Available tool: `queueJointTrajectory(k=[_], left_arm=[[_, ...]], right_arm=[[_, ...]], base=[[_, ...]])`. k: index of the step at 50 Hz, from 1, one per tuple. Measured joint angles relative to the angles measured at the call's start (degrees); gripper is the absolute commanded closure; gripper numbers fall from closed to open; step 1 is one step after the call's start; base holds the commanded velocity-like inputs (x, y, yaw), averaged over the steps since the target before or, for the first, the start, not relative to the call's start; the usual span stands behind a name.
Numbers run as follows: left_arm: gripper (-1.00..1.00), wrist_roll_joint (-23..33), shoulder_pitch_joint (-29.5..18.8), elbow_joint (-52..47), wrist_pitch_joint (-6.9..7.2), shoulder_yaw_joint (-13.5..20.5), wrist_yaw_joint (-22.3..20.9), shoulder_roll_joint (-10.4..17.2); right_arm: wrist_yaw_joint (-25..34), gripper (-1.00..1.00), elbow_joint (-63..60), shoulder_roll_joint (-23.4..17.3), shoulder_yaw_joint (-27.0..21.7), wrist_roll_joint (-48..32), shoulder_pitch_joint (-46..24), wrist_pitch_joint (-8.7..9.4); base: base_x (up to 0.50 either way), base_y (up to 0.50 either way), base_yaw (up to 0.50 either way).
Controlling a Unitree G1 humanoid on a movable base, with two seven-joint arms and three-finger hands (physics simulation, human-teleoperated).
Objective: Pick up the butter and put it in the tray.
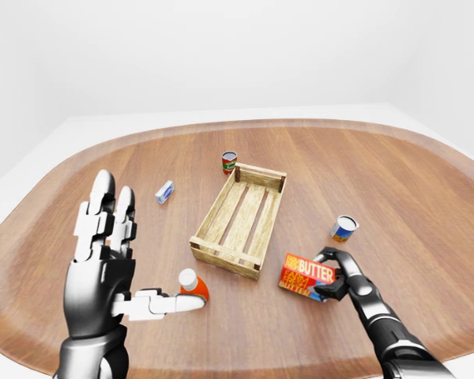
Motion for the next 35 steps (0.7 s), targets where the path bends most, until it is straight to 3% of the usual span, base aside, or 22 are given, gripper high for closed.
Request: queueJointTrajectory(k=[10,21,35], left_arm=[[-1.0,0.0,0.1,-0.1,0.0,0.0,0.0,0.0],[-1.0,0.1,0.3,-0.1,0.0,-0.2,0.0,0.0],[-1.0,0.0,0.5,-0.5,0.0,0.0,-0.1,-0.1]], right_arm=[[3.7,1.0,-12.5,-0.4,-1.0,4.1,4.7,0.07],[6.8,1.0,-23.8,-0.3,-3.3,6.6,8.5,1.39],[8.5,1.0,-36.1,0.6,-5.4,7.3,10.8,5.69]], base=[[0.0,0.0,0.0],[0.0,0.0,0.0],[0.0,0.0,0.0]])
